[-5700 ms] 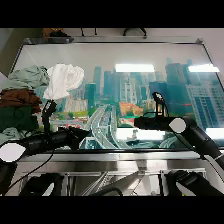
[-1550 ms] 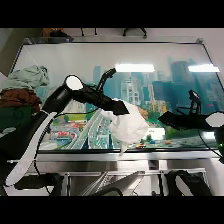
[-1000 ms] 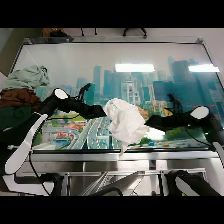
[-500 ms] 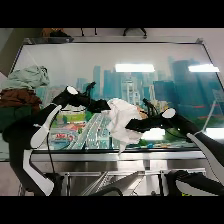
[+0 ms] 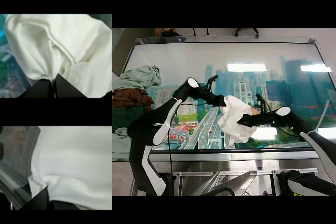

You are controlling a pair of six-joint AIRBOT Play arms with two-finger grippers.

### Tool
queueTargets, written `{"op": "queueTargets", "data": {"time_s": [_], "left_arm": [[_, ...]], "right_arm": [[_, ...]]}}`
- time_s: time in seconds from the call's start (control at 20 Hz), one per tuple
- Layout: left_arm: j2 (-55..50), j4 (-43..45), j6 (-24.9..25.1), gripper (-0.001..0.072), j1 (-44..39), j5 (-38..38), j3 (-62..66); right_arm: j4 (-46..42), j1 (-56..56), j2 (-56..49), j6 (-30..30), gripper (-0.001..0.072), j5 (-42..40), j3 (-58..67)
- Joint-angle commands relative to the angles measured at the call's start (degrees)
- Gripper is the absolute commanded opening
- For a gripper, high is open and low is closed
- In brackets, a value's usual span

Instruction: Fold the shirts.

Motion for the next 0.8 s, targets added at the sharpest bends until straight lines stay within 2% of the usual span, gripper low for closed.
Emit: {"op": "queueTargets", "data": {"time_s": [0.0, 0.1, 0.2, 0.3, 0.45, 0.6, 0.75], "left_arm": [[6.19, -0.17, -1.14, 0.0017, 1.92, -3.32, 4.15], [12.48, -0.20, -2.23, 0.0017, 3.82, -5.44, 7.26], [19.85, -0.17, -3.52, 0.0017, 6.05, -6.23, 12.24], [26.99, -0.17, -4.90, 0.0017, 8.46, -6.54, 19.08], [36.92, 0.46, -4.94, 0.0017, 12.72, -7.19, 26.38], [47.87, 5.18, -4.92, 0.0018, 17.86, -5.49, 20.09], [55.80, 6.21, -3.93, 0.0018, 21.22, -6.08, 9.51]], "right_arm": [[2.16, -5.35, 4.52, -0.83, 0.0015, 4.79, 4.07], [9.27, -10.16, 7.37, -3.93, 0.0015, 8.81, 10.27], [20.68, -16.37, 8.83, -7.17, 0.0016, 13.42, 19.04], [33.90, -22.97, 9.25, -7.87, 0.0016, 17.07, 28.09], [47.39, -29.62, 9.25, -7.89, 0.0017, 21.46, 37.24], [52.87, -33.86, 9.64, -7.85, 0.0017, 22.49, 40.46], [50.23, -34.36, 9.84, -7.69, 0.0017, 25.57, 40.44]]}}
